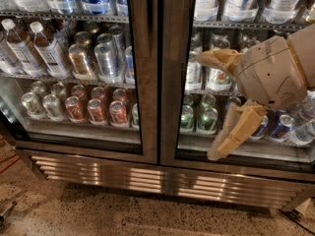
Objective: Open right fridge door
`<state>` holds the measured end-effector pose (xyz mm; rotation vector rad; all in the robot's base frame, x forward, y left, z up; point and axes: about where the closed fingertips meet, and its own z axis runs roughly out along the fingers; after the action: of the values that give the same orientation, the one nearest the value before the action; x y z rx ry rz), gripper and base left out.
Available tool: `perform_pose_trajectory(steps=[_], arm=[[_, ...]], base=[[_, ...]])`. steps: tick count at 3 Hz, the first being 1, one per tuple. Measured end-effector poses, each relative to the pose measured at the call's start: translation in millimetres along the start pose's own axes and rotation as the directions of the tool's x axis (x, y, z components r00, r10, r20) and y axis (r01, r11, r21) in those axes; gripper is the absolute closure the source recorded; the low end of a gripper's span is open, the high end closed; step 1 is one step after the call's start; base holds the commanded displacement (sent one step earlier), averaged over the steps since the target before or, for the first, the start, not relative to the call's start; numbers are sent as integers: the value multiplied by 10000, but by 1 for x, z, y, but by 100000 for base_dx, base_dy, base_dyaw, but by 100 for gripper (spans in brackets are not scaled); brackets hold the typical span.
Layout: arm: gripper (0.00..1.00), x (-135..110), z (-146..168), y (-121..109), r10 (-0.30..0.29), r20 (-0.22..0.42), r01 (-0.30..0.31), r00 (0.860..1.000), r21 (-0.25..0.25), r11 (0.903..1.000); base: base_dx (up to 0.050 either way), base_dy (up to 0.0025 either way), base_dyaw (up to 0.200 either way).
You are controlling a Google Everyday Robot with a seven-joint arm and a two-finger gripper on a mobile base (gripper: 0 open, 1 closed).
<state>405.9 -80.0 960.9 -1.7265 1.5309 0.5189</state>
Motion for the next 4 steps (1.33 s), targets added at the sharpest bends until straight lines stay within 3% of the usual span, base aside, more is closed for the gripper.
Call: perform_pose_trajectory(steps=[1,2,3,4], arm=[[0,1,-2,0,105,533,-101,9985,-90,9999],[0,12,-1,3,469,2234,-354,9736,-556,9978],[0,16,-2,0,843,3863,-502,9185,-975,9940],[0,14,0,-1,889,3941,-531,9148,-1009,9935]], base=[[0,0,0],[0,0,0],[0,0,0],[0,0,0]])
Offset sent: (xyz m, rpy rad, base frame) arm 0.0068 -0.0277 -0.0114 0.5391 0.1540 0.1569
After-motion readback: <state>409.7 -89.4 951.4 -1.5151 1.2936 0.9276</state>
